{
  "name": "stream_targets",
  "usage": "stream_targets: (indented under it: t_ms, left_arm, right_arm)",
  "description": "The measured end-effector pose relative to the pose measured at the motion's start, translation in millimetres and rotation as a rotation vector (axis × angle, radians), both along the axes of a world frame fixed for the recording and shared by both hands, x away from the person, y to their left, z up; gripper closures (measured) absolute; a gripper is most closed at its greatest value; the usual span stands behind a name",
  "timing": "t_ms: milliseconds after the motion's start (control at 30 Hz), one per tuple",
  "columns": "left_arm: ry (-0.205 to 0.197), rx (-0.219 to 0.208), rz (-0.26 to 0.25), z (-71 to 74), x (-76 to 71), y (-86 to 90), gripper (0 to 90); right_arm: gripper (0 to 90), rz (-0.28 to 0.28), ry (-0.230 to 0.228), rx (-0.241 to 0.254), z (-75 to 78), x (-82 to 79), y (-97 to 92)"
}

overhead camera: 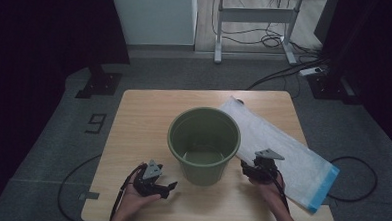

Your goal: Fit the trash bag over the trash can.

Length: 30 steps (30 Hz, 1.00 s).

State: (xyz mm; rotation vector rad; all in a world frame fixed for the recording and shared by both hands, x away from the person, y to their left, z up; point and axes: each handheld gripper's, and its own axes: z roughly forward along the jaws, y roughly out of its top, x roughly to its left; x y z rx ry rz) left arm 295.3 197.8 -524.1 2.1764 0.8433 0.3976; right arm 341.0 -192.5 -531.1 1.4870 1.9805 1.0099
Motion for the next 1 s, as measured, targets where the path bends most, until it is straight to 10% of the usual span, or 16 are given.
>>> stream_targets:
  t_ms: [467,767,1000]
  left_arm:
    - [0.004,-0.001,0.007,-0.1,0.4,2.6,14.1]
    - [0.006,0.004,0.007,-1.7,0.4,2.0,14.2]
    - [0.008,0.003,0.010,-2.2,1.2,3.4,14.2]
  right_arm:
    - [34.9,-0.073,0.020,-0.053,-21.9,25.6,5.4]
    - [84.5,-0.085,-0.012,-0.105,-20.8,29.3,1.1]
    - [89.3,-0.111,-0.103,-0.004,-14.7,25.0,-17.0]
